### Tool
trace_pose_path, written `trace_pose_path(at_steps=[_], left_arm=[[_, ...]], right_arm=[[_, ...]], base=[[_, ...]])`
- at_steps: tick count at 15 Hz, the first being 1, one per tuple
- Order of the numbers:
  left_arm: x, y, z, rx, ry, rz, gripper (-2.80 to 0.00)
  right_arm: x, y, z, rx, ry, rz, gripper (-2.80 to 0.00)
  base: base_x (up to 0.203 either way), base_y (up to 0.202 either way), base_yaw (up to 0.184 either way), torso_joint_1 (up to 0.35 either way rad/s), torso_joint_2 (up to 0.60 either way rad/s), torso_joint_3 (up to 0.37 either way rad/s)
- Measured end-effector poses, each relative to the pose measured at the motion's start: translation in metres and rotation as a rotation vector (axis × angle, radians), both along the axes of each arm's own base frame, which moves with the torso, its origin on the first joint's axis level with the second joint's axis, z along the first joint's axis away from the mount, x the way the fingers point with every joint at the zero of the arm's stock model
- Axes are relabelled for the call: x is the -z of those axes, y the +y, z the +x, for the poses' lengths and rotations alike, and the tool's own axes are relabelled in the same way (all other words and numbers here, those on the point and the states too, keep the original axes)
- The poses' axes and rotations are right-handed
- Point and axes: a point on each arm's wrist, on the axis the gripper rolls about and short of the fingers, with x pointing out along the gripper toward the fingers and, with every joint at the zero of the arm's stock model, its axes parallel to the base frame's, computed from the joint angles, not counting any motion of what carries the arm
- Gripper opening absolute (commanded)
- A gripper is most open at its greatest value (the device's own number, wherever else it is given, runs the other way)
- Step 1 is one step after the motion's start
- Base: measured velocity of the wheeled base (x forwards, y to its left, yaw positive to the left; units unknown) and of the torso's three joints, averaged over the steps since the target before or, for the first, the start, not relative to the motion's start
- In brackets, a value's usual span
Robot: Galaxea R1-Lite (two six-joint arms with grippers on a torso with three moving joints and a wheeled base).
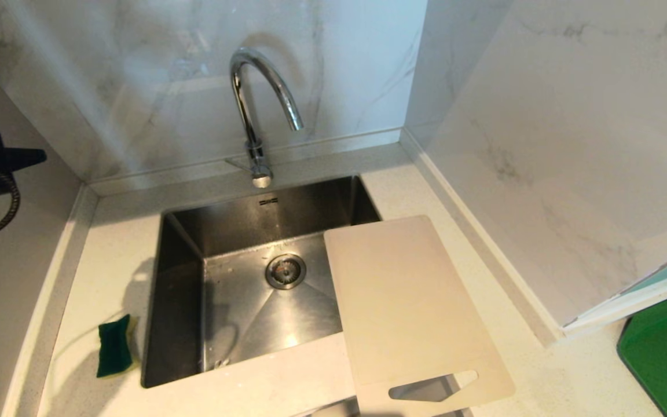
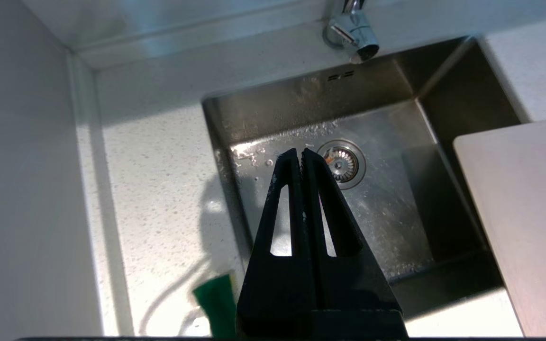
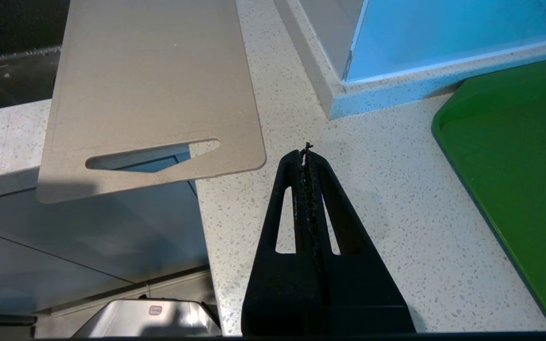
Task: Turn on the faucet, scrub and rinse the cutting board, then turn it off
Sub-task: Turn on the tap
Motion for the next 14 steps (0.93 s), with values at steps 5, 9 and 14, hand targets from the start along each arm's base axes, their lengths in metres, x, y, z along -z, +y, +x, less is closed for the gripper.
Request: trace_pose_path(at_steps=[5,9,14], left_arm=[[0.011,-0.024,0.068,-0.040,0.066,0.003,-2.80],[0.023,-0.041,0.118,-0.047,0.071,-0.001,-2.80],[0.043,-0.058,0.168,-0.053,0.105,-0.031,-2.80]], right_arm=[[0.000,0.000,0.000,0.000,0.000,0.000,-2.80],[0.000,0.000,0.000,0.000,0.000,0.000,-2.80],[0.000,0.000,0.000,0.000,0.000,-0.001,-2.80]], base=[[0.000,0.000,0.000,0.000,0.00,0.000],[0.000,0.000,0.000,0.000,0.00,0.000],[0.000,0.000,0.000,0.000,0.00,0.000]])
